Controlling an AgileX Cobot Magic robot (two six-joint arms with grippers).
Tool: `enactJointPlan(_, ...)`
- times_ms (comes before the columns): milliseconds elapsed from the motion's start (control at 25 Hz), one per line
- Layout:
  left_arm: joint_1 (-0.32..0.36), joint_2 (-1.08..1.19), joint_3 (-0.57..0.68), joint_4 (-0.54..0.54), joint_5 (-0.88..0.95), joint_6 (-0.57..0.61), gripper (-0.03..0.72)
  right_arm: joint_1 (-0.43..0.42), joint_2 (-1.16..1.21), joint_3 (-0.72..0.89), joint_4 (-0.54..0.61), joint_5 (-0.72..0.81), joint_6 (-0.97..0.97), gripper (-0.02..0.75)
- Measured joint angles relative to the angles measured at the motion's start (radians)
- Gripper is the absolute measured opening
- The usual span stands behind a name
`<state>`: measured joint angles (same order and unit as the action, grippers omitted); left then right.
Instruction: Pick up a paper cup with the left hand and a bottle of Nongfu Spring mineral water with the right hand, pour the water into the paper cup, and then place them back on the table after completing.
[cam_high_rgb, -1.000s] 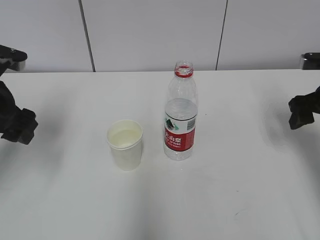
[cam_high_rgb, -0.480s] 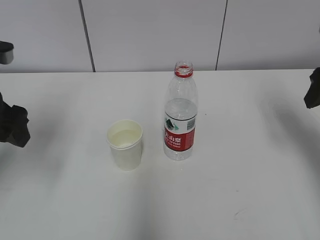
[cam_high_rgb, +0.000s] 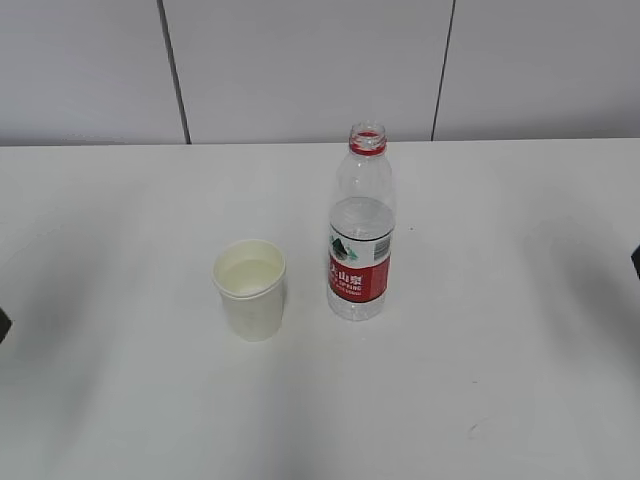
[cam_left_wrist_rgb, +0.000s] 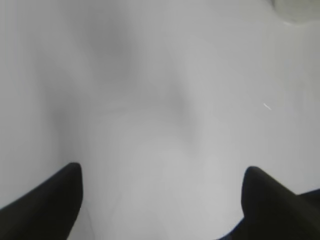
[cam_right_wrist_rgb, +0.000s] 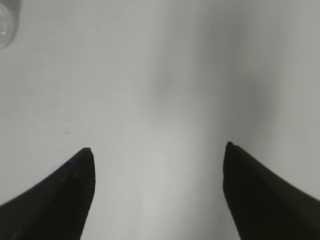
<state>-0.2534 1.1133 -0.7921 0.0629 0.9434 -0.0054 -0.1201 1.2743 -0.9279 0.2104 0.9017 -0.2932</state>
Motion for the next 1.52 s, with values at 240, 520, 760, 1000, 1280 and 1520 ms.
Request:
enactJointPlan(240, 0.0, -0.216, 0.118, -0.063, 0.043, 0.005, 0.589, 0.0, -0.207, 0.145, 0.001, 0.031, -0.004, 0.589)
enactJointPlan(520, 0.0, -0.47, 0.219, -0.087, 0.148, 0.005, 0.589, 0.0, -0.435, 0.324, 0.01, 0.072, -0.004, 0.589)
enactJointPlan(760, 0.0, -0.727, 0.248, -0.091, 0.164, 0.005, 0.587, 0.0, -0.647, 0.412, 0.02, 0.143, -0.004, 0.589)
enactJointPlan(1000, 0.0, -0.984, 0.253, -0.091, 0.142, 0.005, 0.587, 0.0, -0.888, 0.433, 0.022, 0.23, 0.024, 0.588)
enactJointPlan(1280, 0.0, -1.114, 0.261, -0.09, 0.154, 0.005, 0.586, 0.0, -1.248, 0.435, 0.022, 0.247, 0.052, 0.587)
enactJointPlan(1520, 0.0, -1.117, 0.268, -0.063, 0.162, 0.005, 0.586, 0.0, -1.291, 0.436, -0.001, 0.257, 0.095, 0.587)
